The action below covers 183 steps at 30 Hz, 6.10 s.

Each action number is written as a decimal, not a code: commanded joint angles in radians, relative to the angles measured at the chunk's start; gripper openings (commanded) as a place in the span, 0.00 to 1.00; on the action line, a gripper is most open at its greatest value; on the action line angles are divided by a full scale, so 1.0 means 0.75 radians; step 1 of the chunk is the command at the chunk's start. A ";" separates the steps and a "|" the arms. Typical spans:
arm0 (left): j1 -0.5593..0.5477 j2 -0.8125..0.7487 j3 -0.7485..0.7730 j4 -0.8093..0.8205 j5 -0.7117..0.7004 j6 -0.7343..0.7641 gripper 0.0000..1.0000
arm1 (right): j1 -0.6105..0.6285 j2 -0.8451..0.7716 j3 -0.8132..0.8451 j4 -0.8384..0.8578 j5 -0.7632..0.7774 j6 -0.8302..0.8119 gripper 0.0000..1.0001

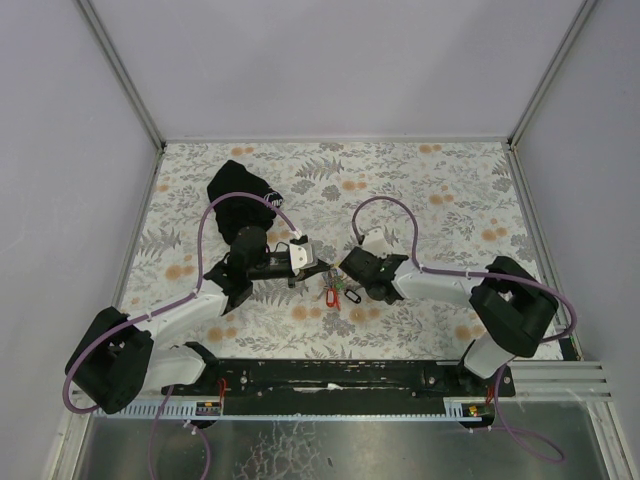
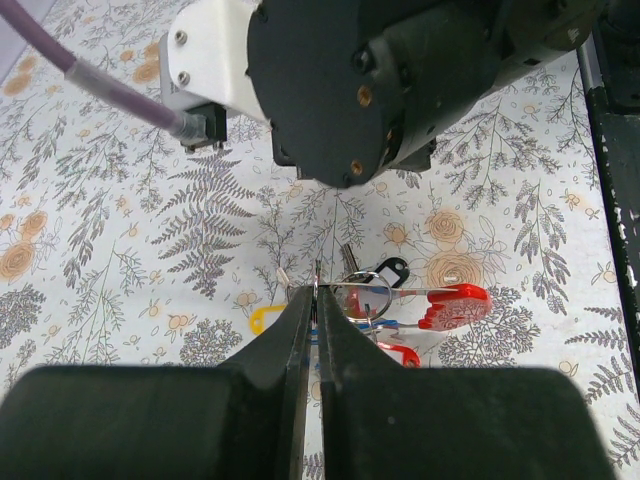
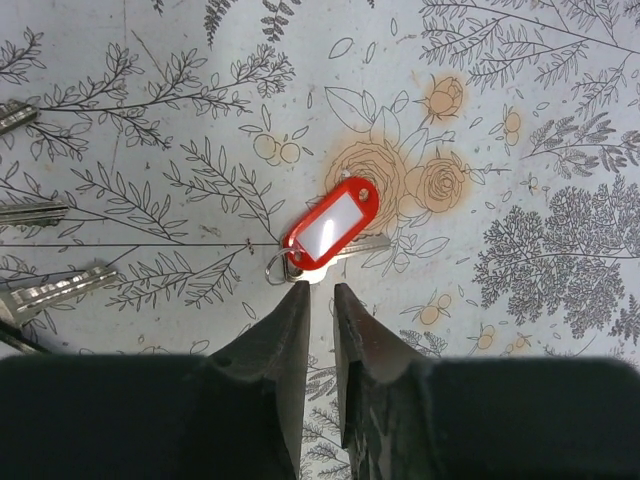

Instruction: Put the keys on the keyring

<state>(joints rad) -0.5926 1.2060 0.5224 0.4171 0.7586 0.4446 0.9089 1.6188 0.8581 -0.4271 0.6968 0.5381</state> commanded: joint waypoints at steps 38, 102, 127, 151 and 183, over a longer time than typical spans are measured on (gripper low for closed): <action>0.008 -0.043 -0.014 0.140 -0.013 -0.017 0.00 | -0.028 -0.065 -0.060 0.082 0.041 0.092 0.00; 0.010 -0.059 -0.019 0.142 -0.019 -0.022 0.00 | -0.233 -0.133 -0.031 0.052 -0.364 -0.093 0.02; 0.008 -0.065 -0.030 0.173 -0.021 -0.032 0.00 | -0.338 -0.637 -0.708 1.287 -0.903 -0.413 0.00; 0.009 -0.082 -0.045 0.204 -0.048 -0.043 0.00 | -0.338 -1.038 -0.630 0.591 -1.188 -0.205 0.00; 0.009 -0.077 -0.047 0.204 -0.048 -0.044 0.00 | -0.351 -0.528 -0.567 0.969 -0.764 -0.264 0.00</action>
<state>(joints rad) -0.5926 1.1656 0.4908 0.4782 0.7246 0.4194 0.6525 1.1915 0.4732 0.0734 0.0513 0.3889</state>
